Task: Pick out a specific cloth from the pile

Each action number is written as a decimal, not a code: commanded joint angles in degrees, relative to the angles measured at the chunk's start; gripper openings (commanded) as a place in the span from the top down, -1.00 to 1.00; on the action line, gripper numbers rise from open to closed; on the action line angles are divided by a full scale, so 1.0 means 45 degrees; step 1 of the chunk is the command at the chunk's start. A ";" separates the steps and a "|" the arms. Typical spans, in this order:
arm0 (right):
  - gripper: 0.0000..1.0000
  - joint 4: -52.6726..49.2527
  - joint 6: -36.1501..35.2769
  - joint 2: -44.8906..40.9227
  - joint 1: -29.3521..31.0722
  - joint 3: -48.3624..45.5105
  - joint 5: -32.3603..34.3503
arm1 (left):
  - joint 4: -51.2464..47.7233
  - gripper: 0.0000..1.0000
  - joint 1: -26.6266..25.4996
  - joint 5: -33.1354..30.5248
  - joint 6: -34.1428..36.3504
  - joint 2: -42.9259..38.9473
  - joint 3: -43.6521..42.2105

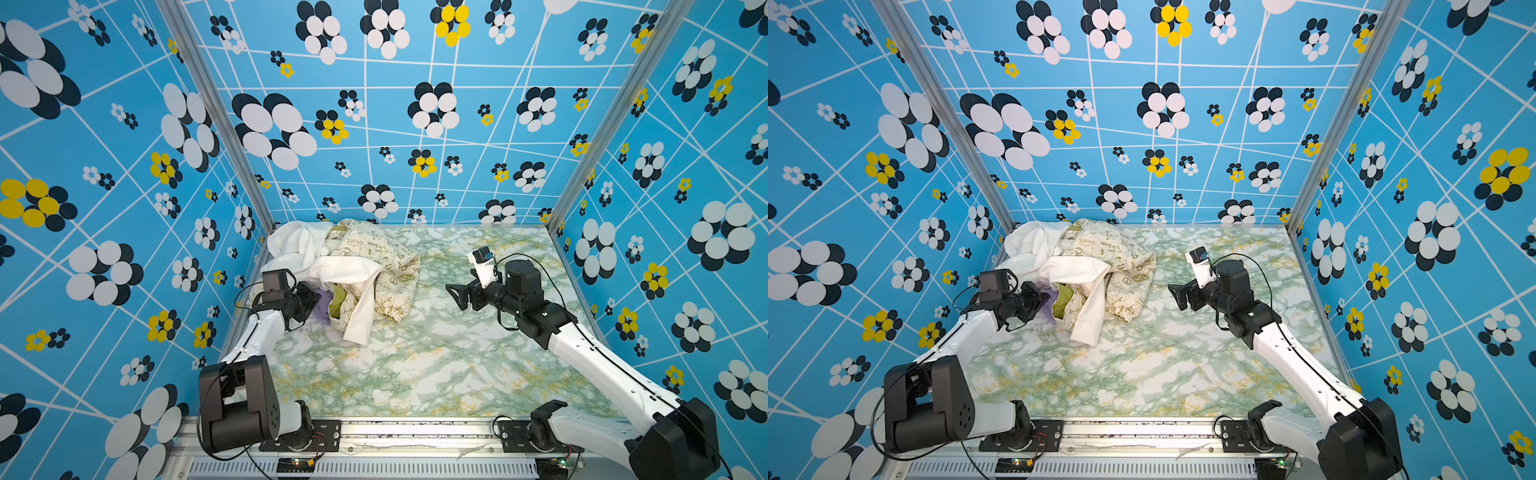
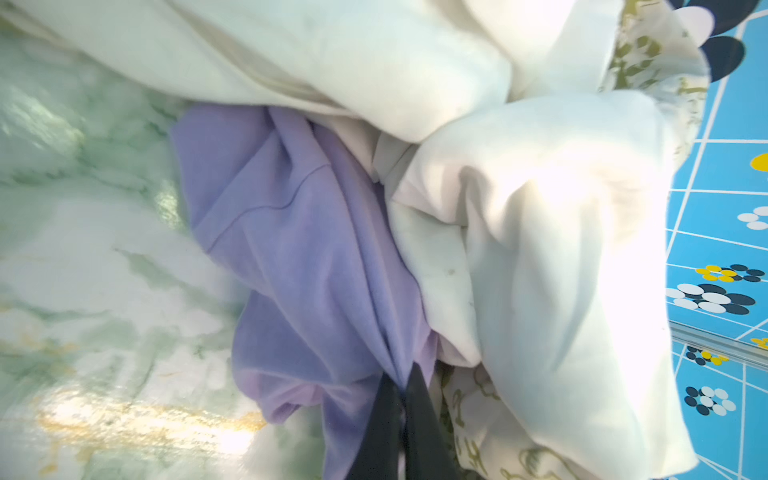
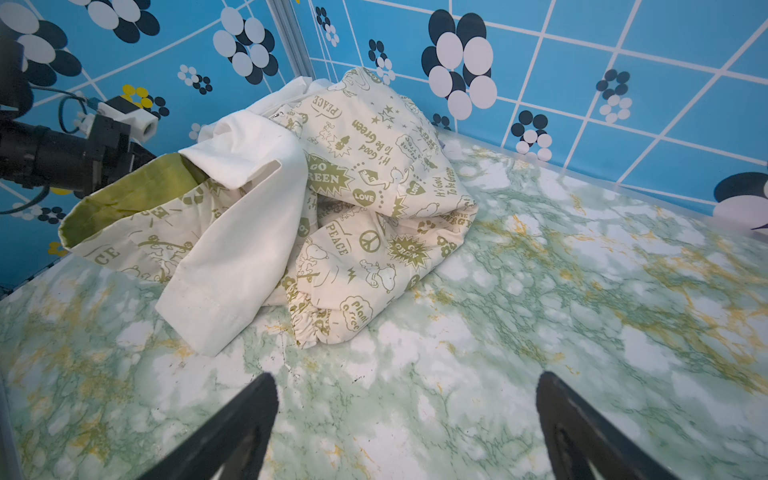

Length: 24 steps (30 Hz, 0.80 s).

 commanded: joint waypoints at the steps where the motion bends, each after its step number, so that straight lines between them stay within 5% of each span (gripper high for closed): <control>1: -0.99 -0.0110 -0.0174 -0.0301 0.0090 0.0089 0.0284 | -0.1157 1.00 -0.0207 -0.0638 0.0766 -0.0656 0.0993; 24: -0.98 -0.0193 -0.0183 -0.0572 0.0089 0.0031 0.0608 | -0.4213 1.00 -0.1044 -0.2465 0.2815 -0.1099 0.5388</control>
